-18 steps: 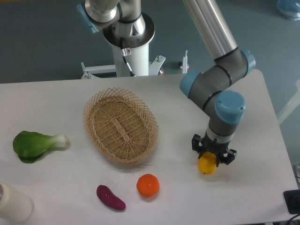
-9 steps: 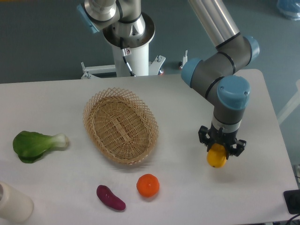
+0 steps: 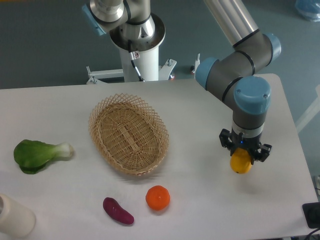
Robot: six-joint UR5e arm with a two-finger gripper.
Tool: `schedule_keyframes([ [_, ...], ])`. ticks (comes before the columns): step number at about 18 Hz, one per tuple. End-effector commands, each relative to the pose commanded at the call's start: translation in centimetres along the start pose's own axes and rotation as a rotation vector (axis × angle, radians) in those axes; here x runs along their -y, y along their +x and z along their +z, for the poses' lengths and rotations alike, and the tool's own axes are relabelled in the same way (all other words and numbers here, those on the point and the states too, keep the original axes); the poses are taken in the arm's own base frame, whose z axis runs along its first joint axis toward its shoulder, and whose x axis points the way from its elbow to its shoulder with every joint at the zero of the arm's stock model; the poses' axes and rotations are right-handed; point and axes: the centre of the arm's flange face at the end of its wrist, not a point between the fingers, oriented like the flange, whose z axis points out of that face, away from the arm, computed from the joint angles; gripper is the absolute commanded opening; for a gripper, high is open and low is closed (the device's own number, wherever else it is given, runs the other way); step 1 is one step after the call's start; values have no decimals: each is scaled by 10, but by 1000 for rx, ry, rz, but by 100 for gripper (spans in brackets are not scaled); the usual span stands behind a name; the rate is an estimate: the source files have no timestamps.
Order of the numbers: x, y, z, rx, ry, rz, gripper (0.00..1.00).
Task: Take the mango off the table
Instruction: 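Lift the grasped yellow mango up off the table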
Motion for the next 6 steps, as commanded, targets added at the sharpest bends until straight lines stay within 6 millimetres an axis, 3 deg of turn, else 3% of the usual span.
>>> schedule_keyframes([
  [6,-3,1,-1,12,-28,1,56],
])
